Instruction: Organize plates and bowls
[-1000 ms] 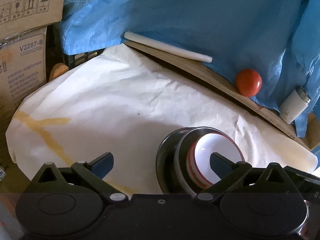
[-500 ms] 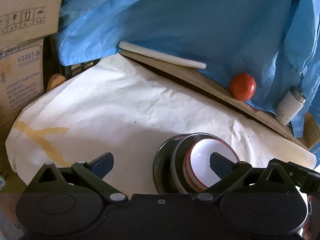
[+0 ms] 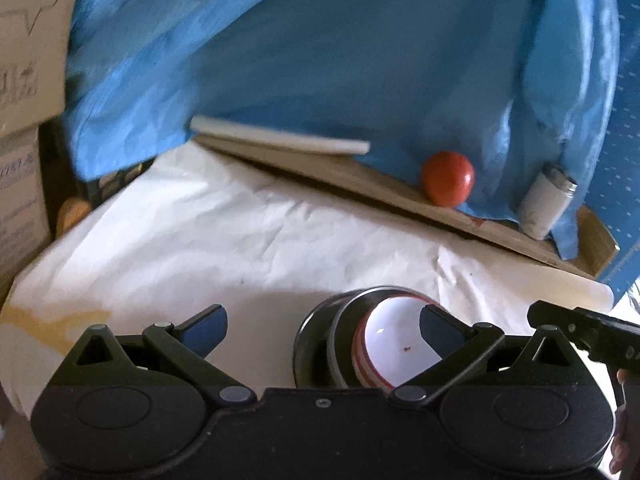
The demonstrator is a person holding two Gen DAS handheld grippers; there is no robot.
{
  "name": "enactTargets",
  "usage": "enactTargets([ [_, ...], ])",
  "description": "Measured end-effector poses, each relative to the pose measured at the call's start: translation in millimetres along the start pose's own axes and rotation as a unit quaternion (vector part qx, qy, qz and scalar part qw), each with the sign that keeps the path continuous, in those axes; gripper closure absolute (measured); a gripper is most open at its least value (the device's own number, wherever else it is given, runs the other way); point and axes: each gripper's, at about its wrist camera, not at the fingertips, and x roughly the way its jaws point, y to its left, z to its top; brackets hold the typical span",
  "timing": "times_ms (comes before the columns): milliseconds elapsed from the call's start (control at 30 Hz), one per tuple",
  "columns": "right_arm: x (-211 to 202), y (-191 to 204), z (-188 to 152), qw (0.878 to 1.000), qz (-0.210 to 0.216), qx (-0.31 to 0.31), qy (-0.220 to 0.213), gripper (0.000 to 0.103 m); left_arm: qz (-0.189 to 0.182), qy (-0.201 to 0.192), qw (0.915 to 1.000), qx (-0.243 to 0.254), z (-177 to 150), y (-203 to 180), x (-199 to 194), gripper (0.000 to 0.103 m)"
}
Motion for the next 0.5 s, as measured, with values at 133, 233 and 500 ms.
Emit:
enactTargets([
  [133,-6,6,-4,0.999,-0.033,0.000,-0.007,0.000,-0.011,-0.021,0.9989,0.040,-2,-2,-5,0.001],
  [233,-12,10,-9,0.999,-0.044,0.005,-0.014,0.000,-0.022,-0.029,0.9979,0.053,-4,0,-8,0.001],
  [500,-30,23,-24,0.997,-0.072,0.015,-0.025,0.000,-0.041,-0.039,0.9966,0.060,-10,10,-16,0.001],
])
